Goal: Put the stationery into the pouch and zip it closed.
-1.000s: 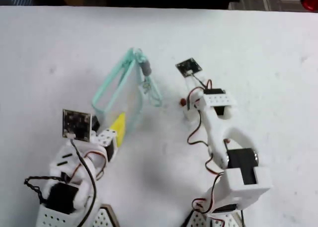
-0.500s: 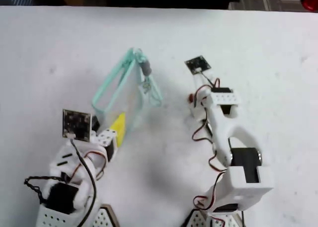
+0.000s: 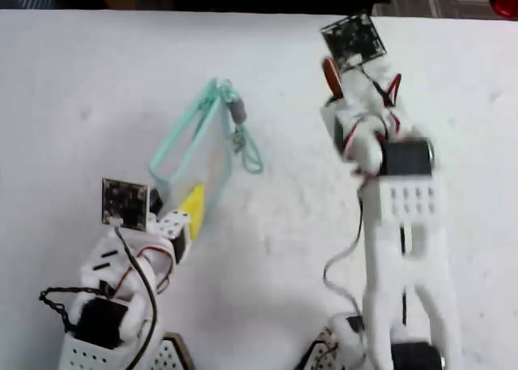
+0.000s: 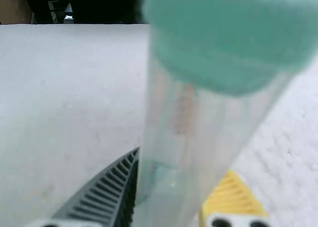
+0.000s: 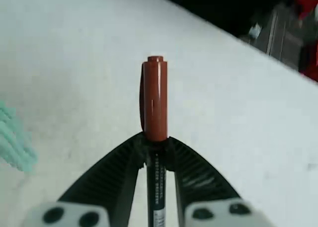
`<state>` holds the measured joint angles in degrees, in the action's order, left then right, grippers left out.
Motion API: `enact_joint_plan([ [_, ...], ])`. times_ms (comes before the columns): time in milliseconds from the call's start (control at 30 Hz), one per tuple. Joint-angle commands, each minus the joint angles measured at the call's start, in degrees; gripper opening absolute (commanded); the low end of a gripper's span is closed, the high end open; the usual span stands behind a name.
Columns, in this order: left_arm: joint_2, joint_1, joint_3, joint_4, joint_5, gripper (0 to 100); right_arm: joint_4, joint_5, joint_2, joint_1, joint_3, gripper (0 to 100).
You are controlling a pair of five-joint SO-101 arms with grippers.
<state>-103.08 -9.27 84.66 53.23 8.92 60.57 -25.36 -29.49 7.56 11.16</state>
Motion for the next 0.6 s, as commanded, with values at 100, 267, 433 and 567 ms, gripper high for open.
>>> enact_joint_plan([
  [100, -0.48, -0.13, -0.53, -1.32, 0.62, 17, -0.13, 4.13, -13.85, 14.90, -6.86, 1.6],
  [267, -0.48, -0.13, -0.53, -1.32, 0.62, 17, -7.69, 15.38, -17.54, 29.41, -8.18, 1.6],
  [433, -0.48, -0.13, -0.53, -0.97, 0.79, 27, -16.92, 20.92, -17.71, 38.81, -8.09, 1.6],
  [567, -0.48, -0.13, -0.53, -0.97, 0.79, 26, -18.33, 21.36, -17.63, 41.10, -7.82, 1.6],
])
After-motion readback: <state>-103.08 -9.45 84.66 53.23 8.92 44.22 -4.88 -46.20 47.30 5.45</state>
